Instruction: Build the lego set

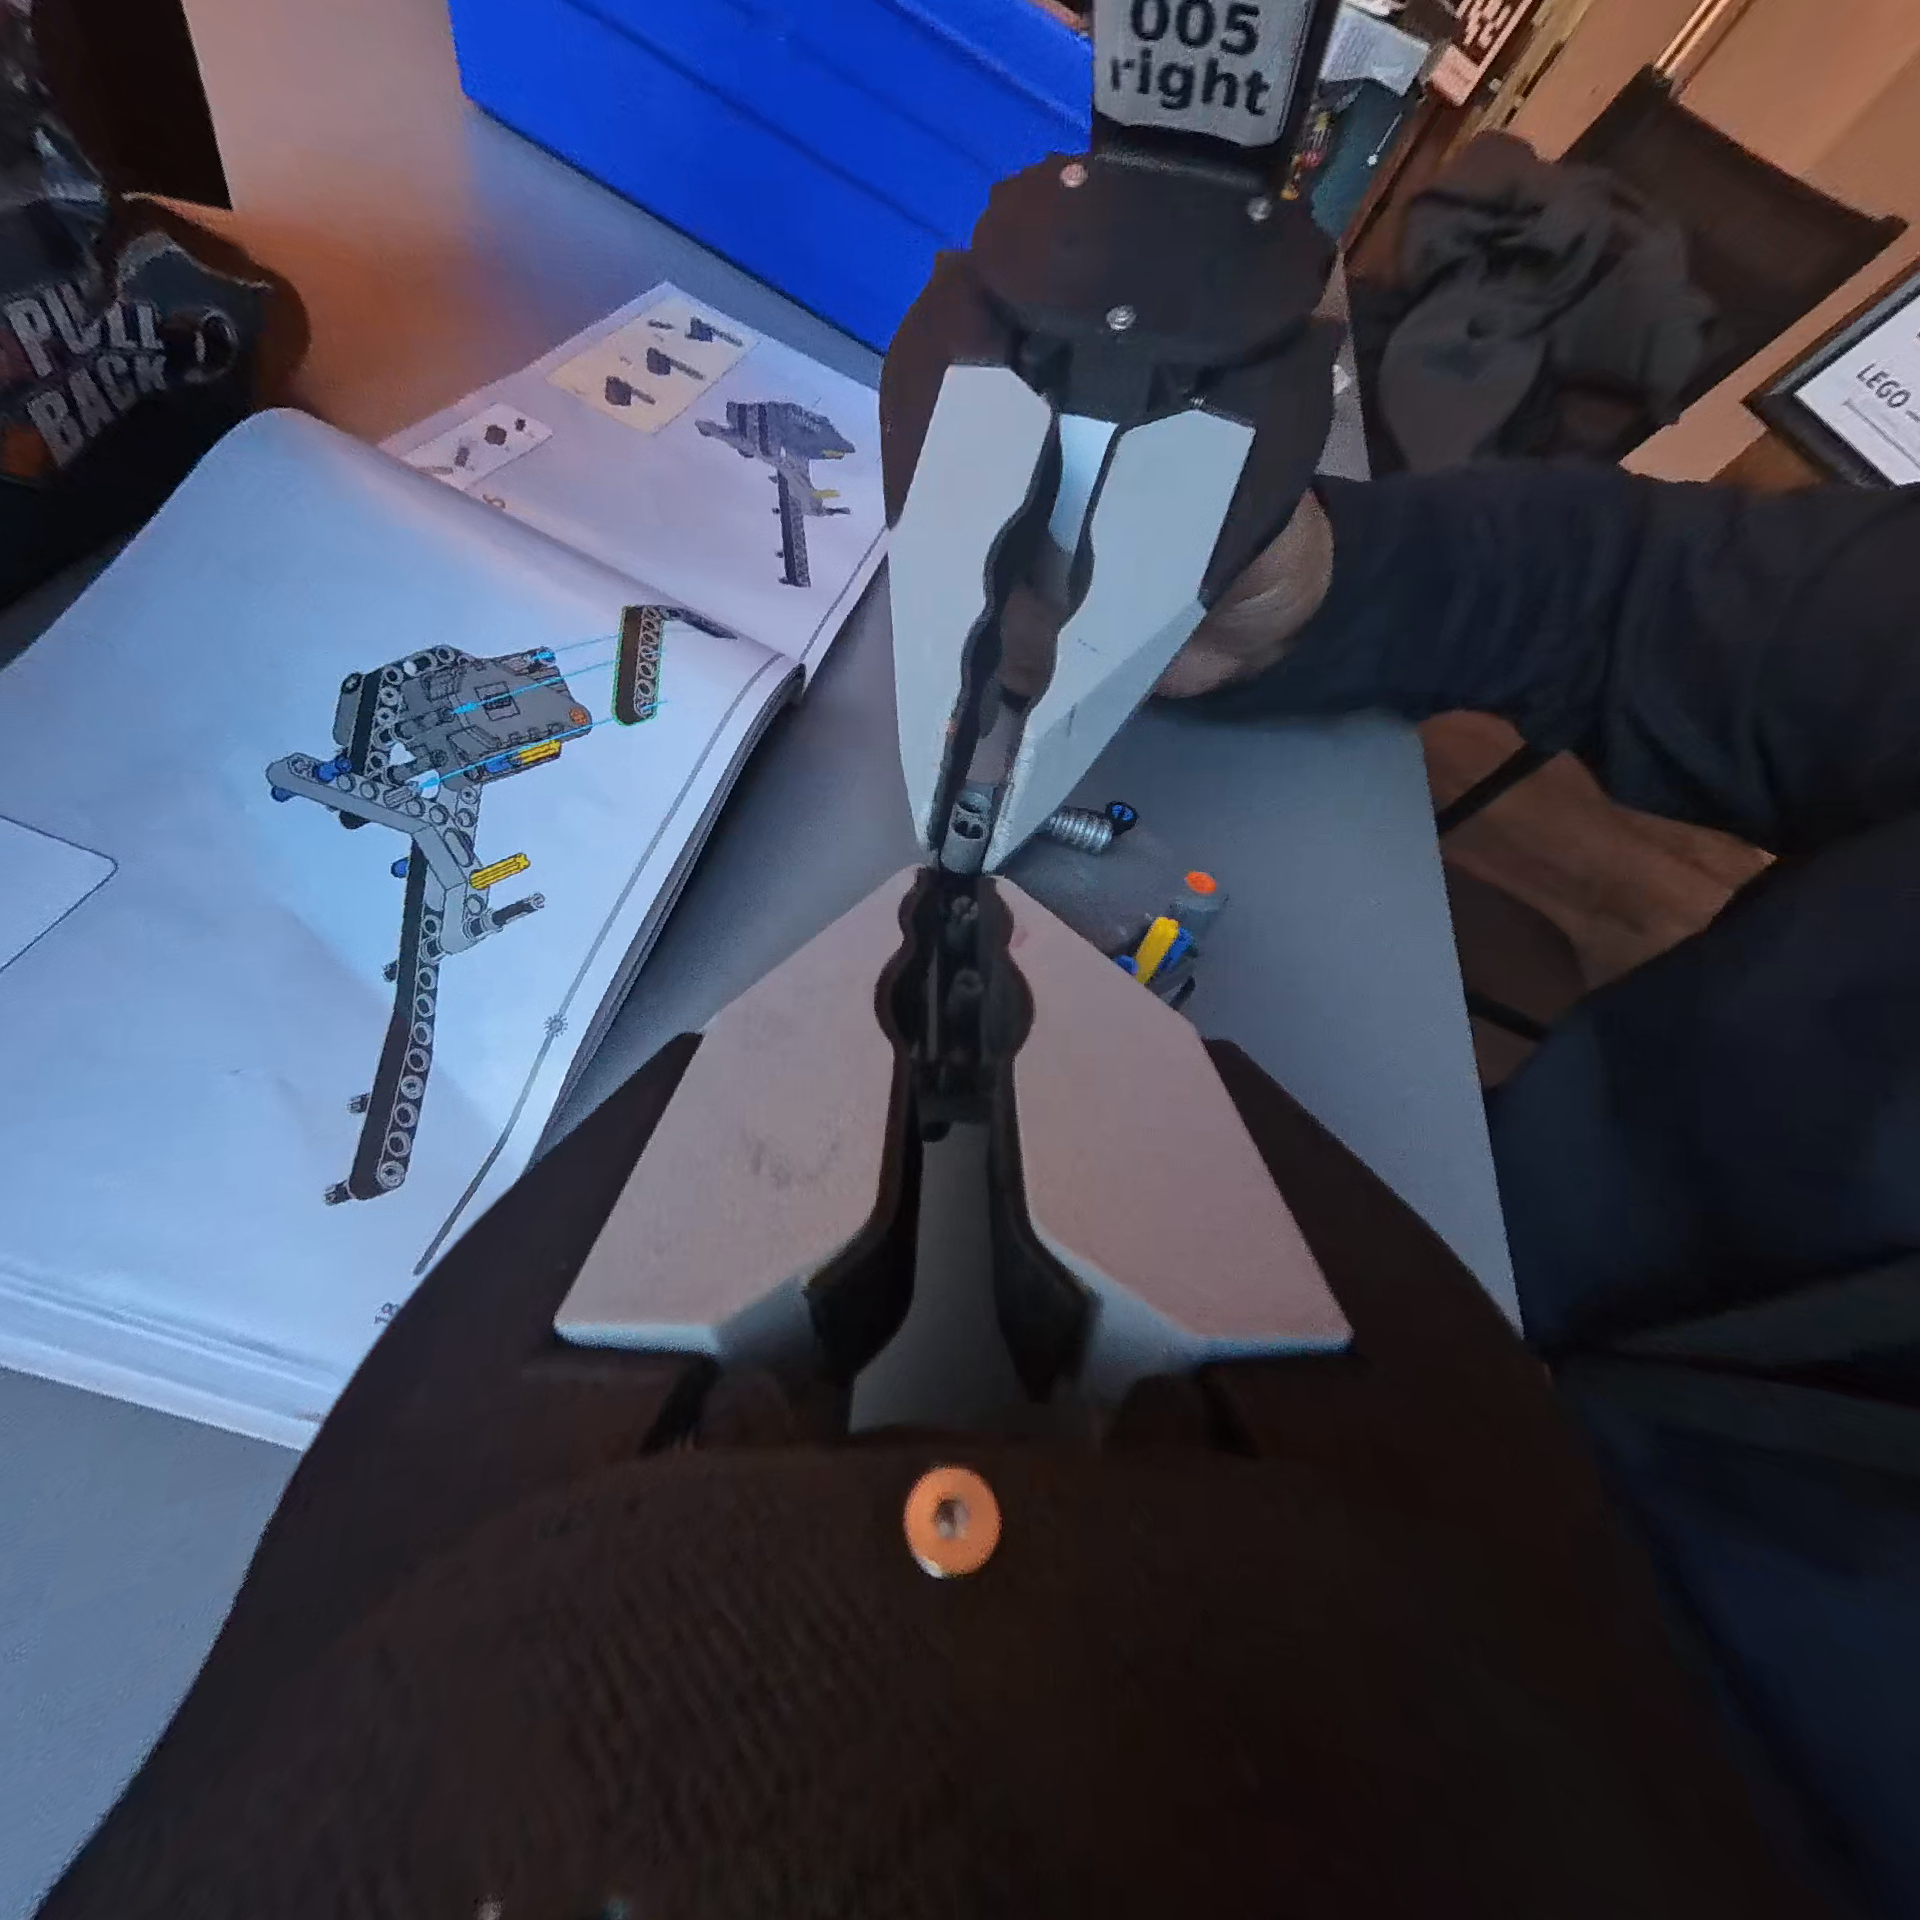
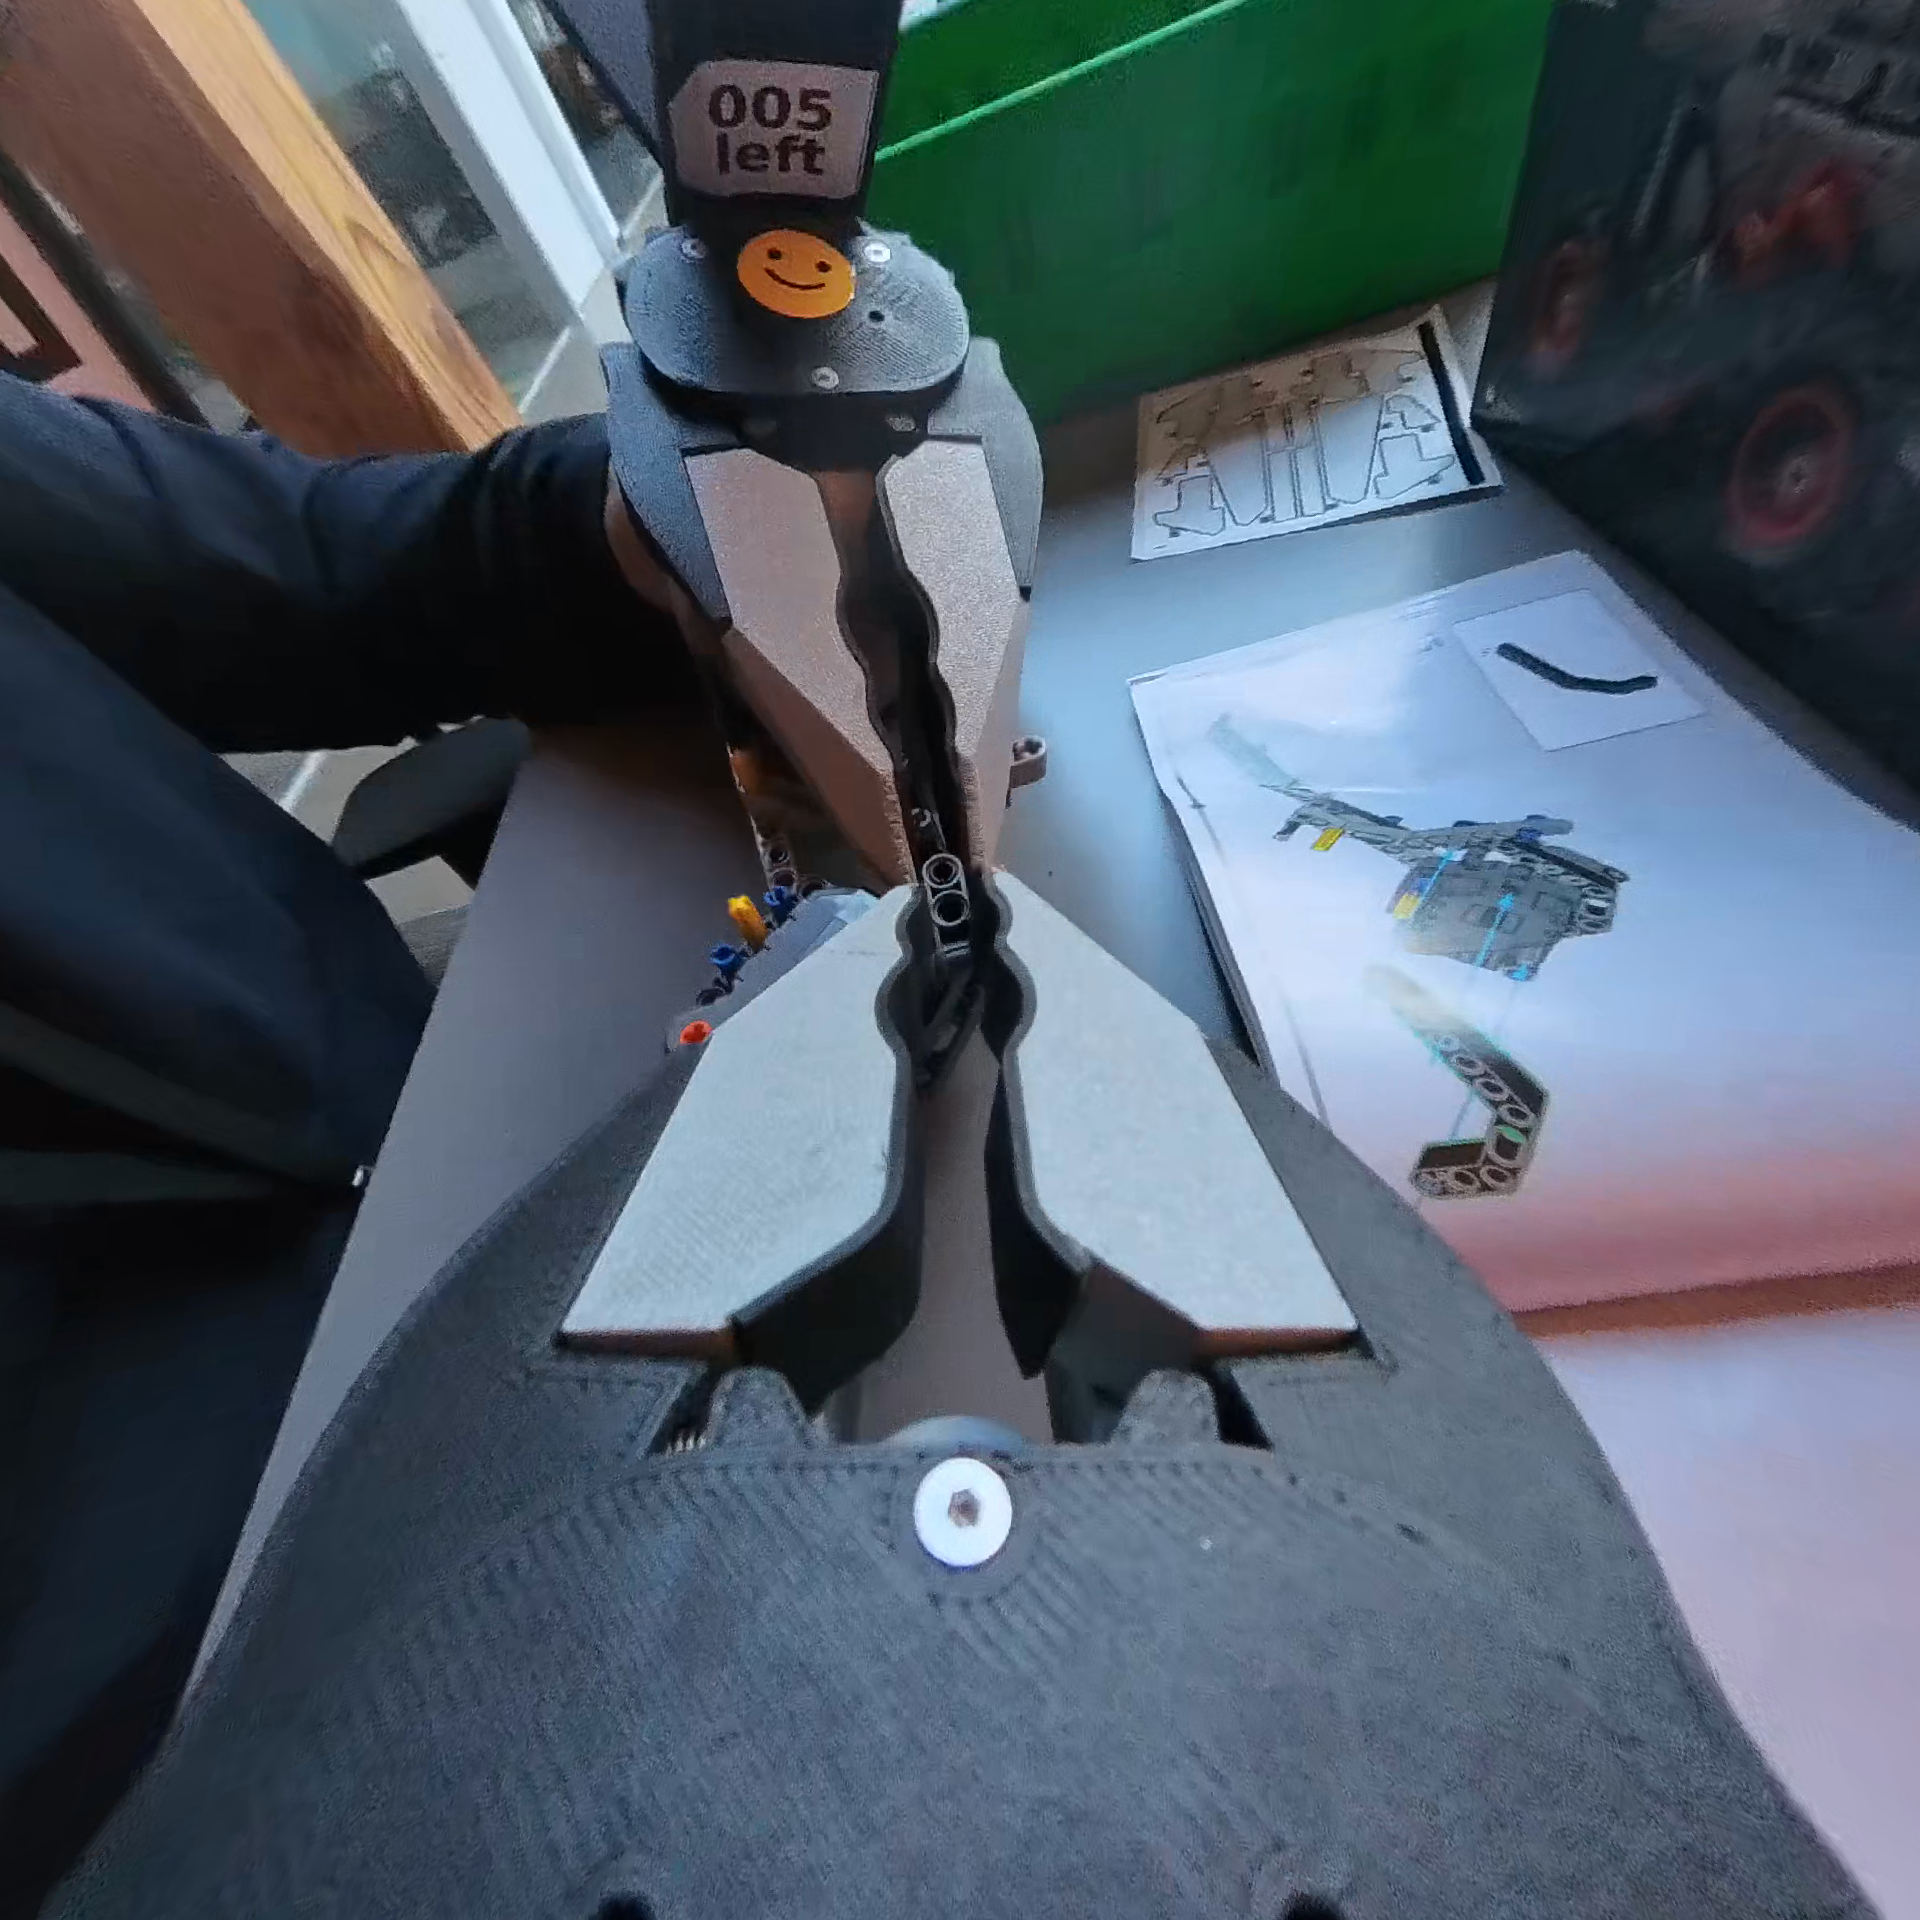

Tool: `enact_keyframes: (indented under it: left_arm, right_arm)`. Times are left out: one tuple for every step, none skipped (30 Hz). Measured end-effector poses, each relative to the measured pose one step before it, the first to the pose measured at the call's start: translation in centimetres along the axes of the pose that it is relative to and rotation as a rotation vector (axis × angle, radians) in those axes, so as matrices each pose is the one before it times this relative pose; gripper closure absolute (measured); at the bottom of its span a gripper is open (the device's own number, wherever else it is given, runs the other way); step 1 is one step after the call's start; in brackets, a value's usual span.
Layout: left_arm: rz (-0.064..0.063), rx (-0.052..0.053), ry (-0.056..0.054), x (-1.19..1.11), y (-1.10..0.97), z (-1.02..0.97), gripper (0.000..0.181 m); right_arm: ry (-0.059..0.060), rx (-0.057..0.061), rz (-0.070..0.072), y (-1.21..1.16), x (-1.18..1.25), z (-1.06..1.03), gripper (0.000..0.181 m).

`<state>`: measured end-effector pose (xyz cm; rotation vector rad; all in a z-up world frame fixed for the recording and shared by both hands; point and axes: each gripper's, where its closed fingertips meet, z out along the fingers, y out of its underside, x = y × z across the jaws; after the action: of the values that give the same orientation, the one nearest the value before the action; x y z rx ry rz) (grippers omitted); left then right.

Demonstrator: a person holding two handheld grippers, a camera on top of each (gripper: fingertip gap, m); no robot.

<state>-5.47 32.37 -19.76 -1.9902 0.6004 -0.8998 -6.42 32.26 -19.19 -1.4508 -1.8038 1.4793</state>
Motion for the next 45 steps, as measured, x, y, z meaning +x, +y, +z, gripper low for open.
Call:
enact_keyframes:
  left_arm:
    - [0.0082, 0.0119, -0.0001, 0.115, -0.149, -0.080, 0.176]
    - [-0.0079, 0.0156, 0.0014, 0.035, -0.195, -0.039, 0.176]
    - [-0.0157, 0.0154, 0.0131, 0.075, -0.190, -0.078, 0.175]
    - [-0.0089, 0.0071, 0.0141, 0.104, -0.088, -0.072, 0.176]
    - [-0.0033, 0.0087, 0.0027, 0.050, -0.108, -0.019, 0.175]
    - [-0.0022, 0.0095, 0.0030, 0.064, -0.123, -0.014, 0.175]
    - [-0.0063, 0.0114, 0.0077, 0.083, -0.141, -0.033, 0.175]
    - [-0.0101, 0.0091, 0.0034, -0.003, -0.115, -0.009, 0.175]
    - [-0.0039, 0.0001, -0.0008, -0.038, -0.005, 0.003, 0.175]
    - [-0.0048, 0.0087, 0.0093, 0.071, -0.117, -0.058, 0.175]
    - [-0.0086, 0.0093, 0.0076, 0.040, -0.122, -0.055, 0.176]
    - [-0.0046, 0.0095, 0.0038, 0.009, -0.145, -0.026, 0.176]
    - [-0.0046, 0.0055, 0.0057, 0.038, -0.075, -0.020, 0.175]
    - [-0.0069, 0.0056, 0.0071, 0.057, -0.065, -0.010, 0.176]
    - [-0.0083, 0.0054, 0.0070, 0.056, -0.055, -0.018, 0.175]
    - [-0.0047, 0.0035, 0.0033, 0.024, -0.039, 0.001, 0.176]
    - [-0.0009, 0.0025, -0.0009, -0.024, -0.042, 0.006, 0.176]
    - [0.0019, 0.0041, -0.0002, 0.019, -0.068, 0.007, 0.176]
    - [0.0009, 0.0003, -0.0010, -0.003, -0.006, 0.003, 0.176]
    - [-0.0021, 0.0015, -0.0036, -0.065, -0.030, -0.018, 0.176]
    - [-0.0030, 0.0004, -0.0032, -0.095, -0.014, -0.022, 0.176]
    - [-0.0055, -0.0102, -0.0018, -0.076, 0.152, 0.012, 0.176]
    - [-0.0032, -0.0179, -0.0047, -0.085, 0.248, 0.047, 0.177]
    - [0.0043, -0.0170, -0.0075, -0.043, 0.236, 0.095, 0.177]
    - [0.0110, -0.0117, -0.0076, 0.025, 0.146, 0.114, 0.177]
    - [0.0100, -0.0102, -0.0080, 0.017, 0.128, 0.117, 0.177]
    - [0.0076, -0.0139, -0.0031, 0.057, 0.177, 0.148, 0.176]
    - [0.0047, -0.0090, 0.0021, 0.128, 0.113, 0.162, 0.176]
    - [0.0005, -0.0035, 0.0010, 0.091, 0.042, 0.139, 0.176]
    - [0.0053, -0.0125, -0.0015, 0.044, 0.155, 0.134, 0.176]
    - [0.0092, -0.0124, -0.0044, 0.047, 0.153, 0.132, 0.176]
    - [0.0084, -0.0080, -0.0025, 0.058, 0.099, 0.105, 0.176]
    - [0.0069, -0.0089, 0.0034, 0.121, 0.103, 0.107, 0.176]
    - [0.0006, -0.0055, -0.0030, 0.017, 0.064, 0.124, 0.176]
    - [0.0005, -0.0027, -0.0053, -0.039, 0.016, 0.075, 0.176]
    - [-0.0013, 0.0004, 0.0104, 0.162, -0.004, 0.034, 0.176]
    - [-0.0084, -0.0057, 0.0002, -0.009, 0.101, 0.050, 0.176]
    - [-0.0068, -0.0114, -0.0058, -0.123, 0.172, 0.060, 0.176]
    - [-0.0052, -0.0060, -0.0069, -0.129, 0.081, 0.045, 0.176]
    - [-0.0066, 0.0000, -0.0061, -0.151, -0.002, -0.016, 0.176]
    - [-0.0092, -0.0108, -0.0007, -0.114, 0.182, -0.022, 0.177]
    - [-0.0081, -0.0206, -0.0042, -0.148, 0.306, 0.054, 0.177]
    - [0.0020, -0.0325, -0.0039, -0.040, 0.450, 0.159, 0.177]
    - [0.0114, -0.0239, -0.0040, 0.031, 0.332, 0.130, 0.177]
    - [0.0068, 0.0026, 0.0004, 0.058, -0.015, -0.032, 0.177]
  right_arm:
    - [-0.0243, 0.0174, 0.0324, -0.199, -0.097, -0.069, 0.177]
    - [-0.0210, 0.0282, 0.0439, -0.298, -0.015, -0.109, 0.177]
    - [-0.0136, 0.0207, 0.0206, -0.224, -0.107, -0.042, 0.177]
    - [-0.0128, 0.0175, 0.0239, -0.162, -0.108, -0.022, 0.176]
    - [-0.0075, 0.0165, 0.0155, -0.163, -0.058, -0.059, 0.177]
    - [-0.0154, 0.0189, 0.0239, -0.184, -0.074, -0.071, 0.177]
    - [-0.0177, 0.0222, 0.0269, -0.217, -0.086, -0.063, 0.177]
    - [-0.0056, 0.0092, 0.0126, -0.109, 0.039, -0.025, 0.177]
    - [-0.0004, 0.0048, 0.0051, -0.045, 0.017, -0.008, 0.177]
    - [-0.0101, 0.0164, 0.0132, -0.158, -0.110, -0.019, 0.177]
    - [-0.0100, 0.0133, 0.0135, -0.139, -0.027, -0.021, 0.177]
    - [-0.0084, 0.0151, 0.0129, -0.170, -0.027, -0.047, 0.178]
    - [-0.0072, 0.0085, 0.0084, -0.073, -0.049, -0.009, 0.178]
    - [-0.0048, 0.0074, 0.0008, -0.076, -0.081, -0.017, 0.177]
    - [-0.0048, 0.0071, 0.0021, -0.069, -0.060, -0.019, 0.177]
    - [-0.0014, 0.0039, 0.0021, -0.048, -0.003, -0.009, 0.178]
    - [-0.0003, 0.0061, 0.0036, -0.067, 0.010, -0.029, 0.178]
    - [-0.0041, 0.0065, 0.0046, -0.066, -0.025, -0.035, 0.178]
    - [-0.0008, 0.0006, 0.0024, -0.012, 0.013, 0.006, 0.178]
    - [0.0092, 0.0029, -0.0025, -0.044, 0.097, 0.031, 0.178]
    - [0.0179, -0.0068, -0.0222, 0.022, 0.082, 0.051, 0.177]
    - [0.0365, -0.0356, -0.0683, 0.251, 0.113, 0.063, 0.177]
    - [0.0470, -0.0529, -0.0916, 0.337, 0.094, 0.085, 0.176]
    - [0.0361, -0.0573, -0.0756, 0.317, 0.008, 0.043, 0.175]
    - [0.0238, -0.0461, -0.0610, 0.218, -0.036, -0.018, 0.175]
    - [0.0132, -0.0388, -0.0415, 0.249, -0.040, -0.032, 0.175]
    - [-0.0038, -0.0347, -0.0125, 0.283, -0.126, -0.055, 0.175]
    - [-0.0099, -0.0234, -0.0027, 0.196, -0.128, -0.099, 0.174]
    - [-0.0069, -0.0225, -0.0122, 0.226, -0.100, -0.101, 0.174]
    - [-0.0122, -0.0368, -0.0129, 0.387, -0.198, -0.058, 0.171]
    - [-0.0034, -0.0405, -0.0136, 0.332, -0.132, -0.099, 0.170]
    - [0.0042, -0.0432, -0.0363, 0.275, -0.178, -0.084, 0.168]
    - [0.0128, -0.0517, -0.0517, 0.261, -0.175, -0.052, 0.168]
    - [0.0309, -0.0523, -0.0549, 0.156, 0.084, -0.057, 0.168]
    - [0.0319, -0.0461, -0.0513, 0.020, 0.096, 0.028, 0.170]
    - [0.0262, -0.0459, -0.0460, 0.029, 0.054, 0.113, 0.174]
    - [0.0160, -0.0506, -0.0395, 0.129, -0.036, 0.167, 0.175]
    - [0.0088, -0.0542, -0.0366, 0.183, -0.062, 0.179, 0.175]
    - [0.0139, -0.0446, -0.0321, 0.091, 0.084, 0.099, 0.175]
    - [0.0137, -0.0280, -0.0288, 0.007, 0.101, 0.099, 0.175]
    - [-0.0012, -0.0090, -0.0115, 0.086, -0.059, 0.244, 0.175]
    - [-0.0107, 0.0002, 0.0237, 0.159, -0.116, 0.348, 0.175]
    - [-0.0227, 0.0051, 0.0241, 0.229, -0.326, 0.388, 0.175]
    - [0.0006, 0.0191, 0.0005, -0.027, -0.157, 0.116, 0.176]
    - [0.0190, 0.0130, -0.0216, -0.025, -0.051, -0.024, 0.176]
